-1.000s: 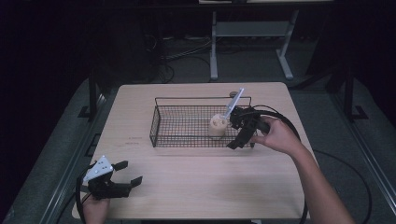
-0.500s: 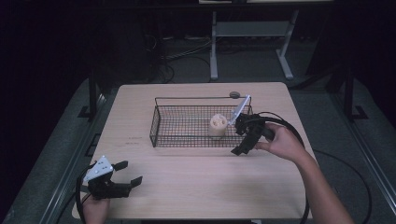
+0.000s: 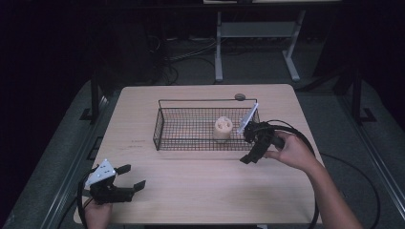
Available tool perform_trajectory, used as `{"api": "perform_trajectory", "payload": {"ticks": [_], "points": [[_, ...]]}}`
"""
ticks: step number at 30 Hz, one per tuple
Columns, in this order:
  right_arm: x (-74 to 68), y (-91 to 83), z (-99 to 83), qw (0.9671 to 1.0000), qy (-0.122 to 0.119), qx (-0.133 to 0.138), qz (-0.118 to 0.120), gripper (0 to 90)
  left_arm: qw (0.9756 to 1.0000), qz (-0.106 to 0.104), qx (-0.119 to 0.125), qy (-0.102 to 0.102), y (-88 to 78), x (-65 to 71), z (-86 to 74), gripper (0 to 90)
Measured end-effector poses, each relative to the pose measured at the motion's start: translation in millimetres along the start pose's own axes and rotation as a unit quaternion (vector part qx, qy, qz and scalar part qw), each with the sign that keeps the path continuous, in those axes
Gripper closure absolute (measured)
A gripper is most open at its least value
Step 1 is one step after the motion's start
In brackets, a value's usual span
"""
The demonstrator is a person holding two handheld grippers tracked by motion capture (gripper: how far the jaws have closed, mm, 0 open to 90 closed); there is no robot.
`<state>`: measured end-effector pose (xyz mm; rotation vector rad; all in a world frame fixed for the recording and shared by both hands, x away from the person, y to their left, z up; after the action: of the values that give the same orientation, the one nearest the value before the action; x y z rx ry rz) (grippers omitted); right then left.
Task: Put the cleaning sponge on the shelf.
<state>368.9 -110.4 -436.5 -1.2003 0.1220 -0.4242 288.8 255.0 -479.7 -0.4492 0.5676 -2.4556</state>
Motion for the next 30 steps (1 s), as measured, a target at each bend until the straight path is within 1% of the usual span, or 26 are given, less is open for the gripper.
{"api": "perform_trajectory", "payload": {"ticks": [7, 12, 16, 20, 30], "points": [[-3.7, 3.2, -8.1, 1.0000, 0.003, 0.004, 0.004, 18.6, 1.0000, 0.002, 0.003, -0.001, -0.4, -0.5, 0.1, 13.8], [-4.8, 5.5, -16.4, 0.9999, 0.010, 0.004, 0.005, 18.6, 1.0000, 0.001, 0.002, -0.001, -0.3, -0.1, 0.0, 13.8], [-6.2, 6.6, -22.5, 0.9999, 0.014, 0.002, 0.005, 18.4, 1.0000, 0.001, 0.002, -0.001, -0.4, -0.2, 0.0, 13.7], [-9.0, 7.5, -29.7, 0.9998, 0.019, 0.005, 0.003, 18.4, 1.0000, 0.001, 0.002, -0.001, -0.2, -0.1, 0.0, 13.7], [-13.7, 9.7, -42.0, 0.9997, 0.022, 0.008, 0.001, 18.2, 1.0000, 0.001, 0.002, -0.001, -0.5, 0.3, 0.0, 13.8]]}}
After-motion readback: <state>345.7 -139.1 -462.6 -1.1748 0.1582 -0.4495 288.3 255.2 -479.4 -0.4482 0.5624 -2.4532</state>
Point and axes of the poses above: each handheld gripper's, and its own axes: y roughly forward along the jaws, z roughly out of its top, x roughly to its right, the point moved 9 cm from there along y, roughly forward along the jaws, and after that the axes turned 11 degrees about -z, right-handed, at the moved point
